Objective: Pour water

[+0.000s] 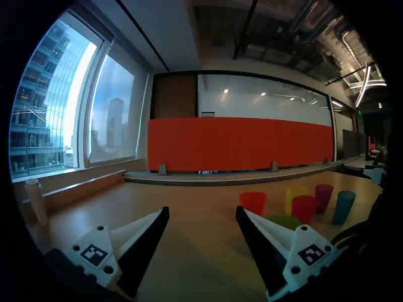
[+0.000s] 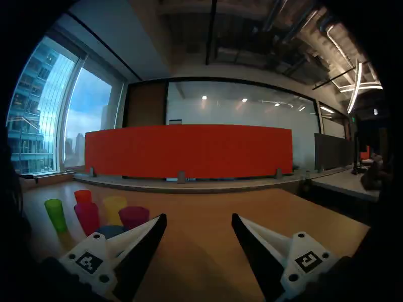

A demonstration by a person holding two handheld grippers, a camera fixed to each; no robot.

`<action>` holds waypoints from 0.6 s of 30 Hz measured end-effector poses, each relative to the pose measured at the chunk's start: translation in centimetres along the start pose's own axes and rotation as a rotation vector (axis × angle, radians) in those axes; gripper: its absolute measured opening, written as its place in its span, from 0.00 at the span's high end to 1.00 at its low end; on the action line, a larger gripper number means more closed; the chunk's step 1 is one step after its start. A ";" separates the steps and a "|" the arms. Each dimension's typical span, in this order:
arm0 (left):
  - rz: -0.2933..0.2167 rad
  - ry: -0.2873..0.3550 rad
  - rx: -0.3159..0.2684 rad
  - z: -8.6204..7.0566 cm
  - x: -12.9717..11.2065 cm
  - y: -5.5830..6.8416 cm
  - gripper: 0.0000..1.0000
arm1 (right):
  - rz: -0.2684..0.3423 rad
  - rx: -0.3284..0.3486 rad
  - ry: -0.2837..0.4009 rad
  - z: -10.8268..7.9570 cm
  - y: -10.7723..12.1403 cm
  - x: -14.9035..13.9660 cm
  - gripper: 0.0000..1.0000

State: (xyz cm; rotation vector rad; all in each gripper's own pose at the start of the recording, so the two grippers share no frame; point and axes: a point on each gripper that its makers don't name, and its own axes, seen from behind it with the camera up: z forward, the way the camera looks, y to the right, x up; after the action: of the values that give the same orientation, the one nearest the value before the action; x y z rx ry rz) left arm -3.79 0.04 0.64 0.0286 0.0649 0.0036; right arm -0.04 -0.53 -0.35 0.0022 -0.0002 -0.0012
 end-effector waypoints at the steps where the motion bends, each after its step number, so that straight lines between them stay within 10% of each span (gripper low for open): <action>1: 0.000 0.000 0.000 0.0 0.0 0.0 0.02 | 0.000 0.000 0.000 0.0 0.0 0.0 0.00; 18: 0.000 0.000 0.000 0.1 0.0 0.0 0.02 | 0.000 0.000 0.000 0.1 0.0 -0.1 0.00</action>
State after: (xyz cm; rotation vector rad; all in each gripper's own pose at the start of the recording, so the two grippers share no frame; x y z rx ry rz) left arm -3.79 0.08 0.70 0.0287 0.0651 0.0033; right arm -0.11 -0.53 -0.25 0.0018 -0.0005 -0.0013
